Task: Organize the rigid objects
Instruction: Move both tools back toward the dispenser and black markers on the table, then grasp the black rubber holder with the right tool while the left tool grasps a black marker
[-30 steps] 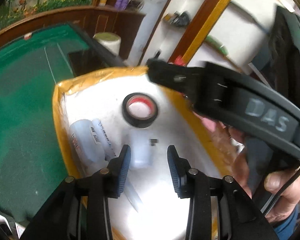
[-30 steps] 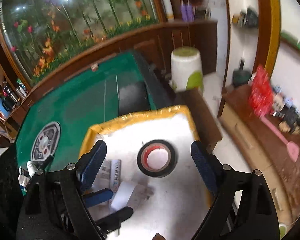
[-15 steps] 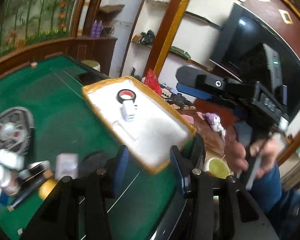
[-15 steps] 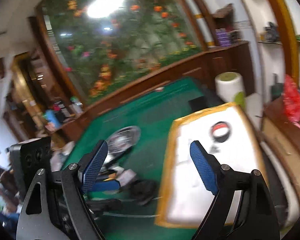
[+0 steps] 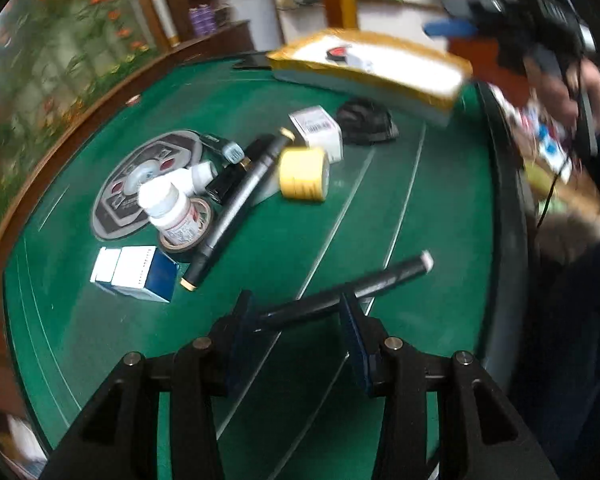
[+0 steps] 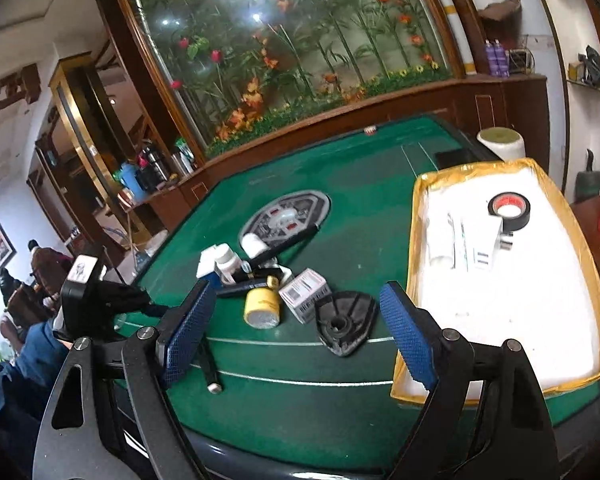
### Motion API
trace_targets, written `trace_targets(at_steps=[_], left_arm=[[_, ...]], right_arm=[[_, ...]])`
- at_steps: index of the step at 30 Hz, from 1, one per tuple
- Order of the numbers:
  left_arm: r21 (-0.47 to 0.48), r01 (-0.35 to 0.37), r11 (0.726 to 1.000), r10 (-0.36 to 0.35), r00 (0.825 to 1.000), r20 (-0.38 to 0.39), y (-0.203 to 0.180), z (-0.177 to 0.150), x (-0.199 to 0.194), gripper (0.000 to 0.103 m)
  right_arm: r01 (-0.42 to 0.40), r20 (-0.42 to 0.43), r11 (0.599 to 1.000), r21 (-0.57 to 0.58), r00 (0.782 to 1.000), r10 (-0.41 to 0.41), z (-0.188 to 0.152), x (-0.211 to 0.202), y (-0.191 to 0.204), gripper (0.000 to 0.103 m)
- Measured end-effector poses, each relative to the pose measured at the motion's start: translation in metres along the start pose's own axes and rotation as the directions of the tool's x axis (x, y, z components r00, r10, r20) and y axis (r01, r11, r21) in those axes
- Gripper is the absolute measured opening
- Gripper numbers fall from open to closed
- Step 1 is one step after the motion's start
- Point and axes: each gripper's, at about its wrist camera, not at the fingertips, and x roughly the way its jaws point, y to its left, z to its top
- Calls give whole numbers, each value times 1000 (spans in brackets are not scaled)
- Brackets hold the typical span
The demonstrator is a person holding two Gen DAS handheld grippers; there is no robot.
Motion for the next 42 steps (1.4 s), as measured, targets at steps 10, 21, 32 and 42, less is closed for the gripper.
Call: trace_targets(at_steps=[10,21,32,42], left_arm=[[-7,10,1000,-11,1000,-21,-6,27,30,38],[-439,84,895,-62,996,64,2,31,35,25],[-400,25,916,-10,999,40,-3,42,45,27],[-403,123,907,-92,991,94,-8,35,38,15]], right_arm=[[70,-70,997,-10,995,-71,-1,14,1,86],[240,-265,957,-162,924,-276,-8,85,19,86],[309,-337,934,-178,873,-353,-16,125,10,63],[277,-292,957,-88,911,-290,-26,91,10,57]])
